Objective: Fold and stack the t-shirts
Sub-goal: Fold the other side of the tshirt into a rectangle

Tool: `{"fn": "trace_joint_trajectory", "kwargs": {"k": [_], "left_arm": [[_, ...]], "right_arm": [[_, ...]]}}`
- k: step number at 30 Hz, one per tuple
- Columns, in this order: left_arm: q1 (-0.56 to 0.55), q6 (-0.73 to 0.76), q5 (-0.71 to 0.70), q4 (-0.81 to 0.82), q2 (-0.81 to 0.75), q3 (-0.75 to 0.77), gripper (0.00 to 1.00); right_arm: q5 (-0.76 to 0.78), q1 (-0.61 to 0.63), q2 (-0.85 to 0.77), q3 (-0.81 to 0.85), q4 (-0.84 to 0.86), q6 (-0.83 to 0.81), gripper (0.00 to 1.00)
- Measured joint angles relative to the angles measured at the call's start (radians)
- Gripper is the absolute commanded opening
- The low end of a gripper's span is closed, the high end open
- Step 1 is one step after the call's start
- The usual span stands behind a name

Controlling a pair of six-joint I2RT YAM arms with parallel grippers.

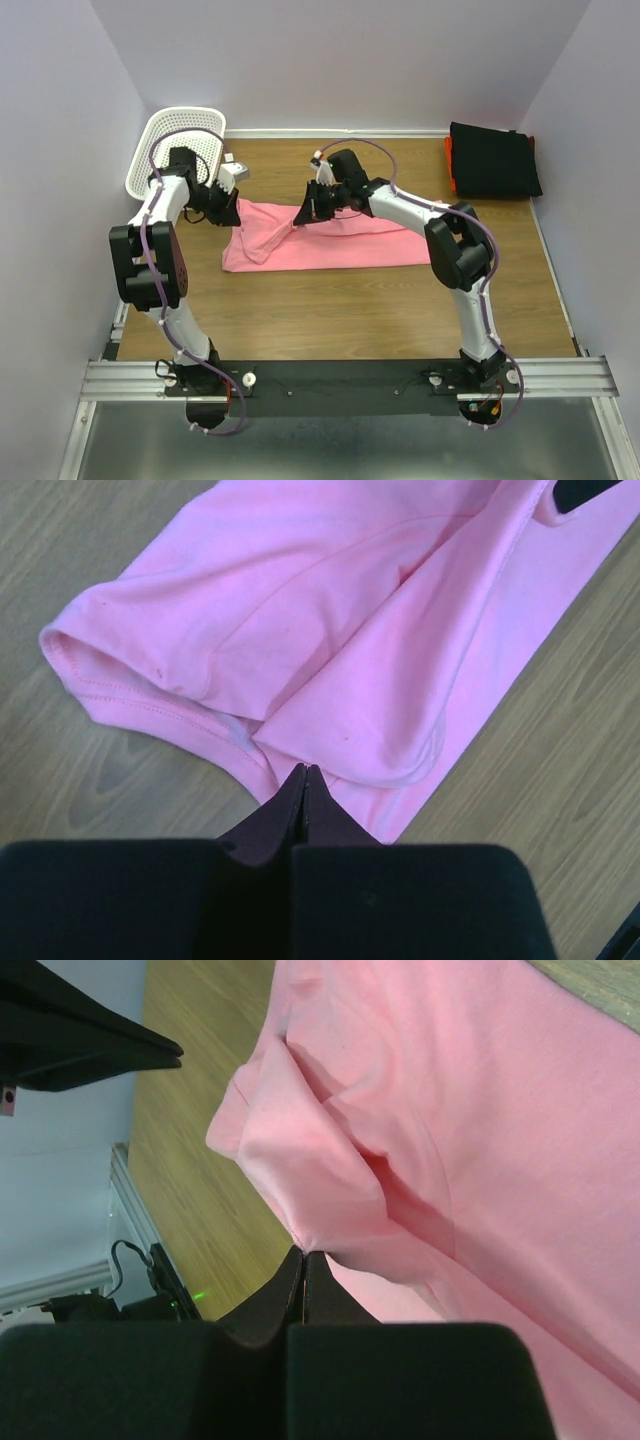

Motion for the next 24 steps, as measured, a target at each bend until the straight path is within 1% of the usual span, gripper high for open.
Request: {"fn": "trace_joint_trajectory", "kwargs": {"k": [1,6,8,11,15,24], "left_arm": [[0.000,0.000,0.000,-0.001,0.010,-0.003,0.27],[0.000,0.016,0.003,-0.015,0.007,-0.101,0.36],[0.000,0.022,0.003,-0.019,-0.002,-0.153,0.43],[-0.002,0.034,0.003,-0.033,-0.016,-0.223,0.46],[-0.013,0.034,0.003,-0.034,-0.043,-0.286,0.47],[-0.045,0.006,0.025,0.004,-0.044,-0.301,0.49]], "right_arm": [[-0.002,0.000,0.006,0.003,0.000,0.001,0.01],[-0.011,0.000,0.036,0.010,0.000,0.005,0.01],[-0.014,-0.003,0.046,0.010,0.000,0.006,0.01],[-0.016,-0.005,0.055,0.010,-0.001,0.009,0.00],[-0.018,-0.008,0.055,0.010,0.000,0.014,0.00],[-0.020,-0.011,0.055,0.010,0.000,0.022,0.01]]}}
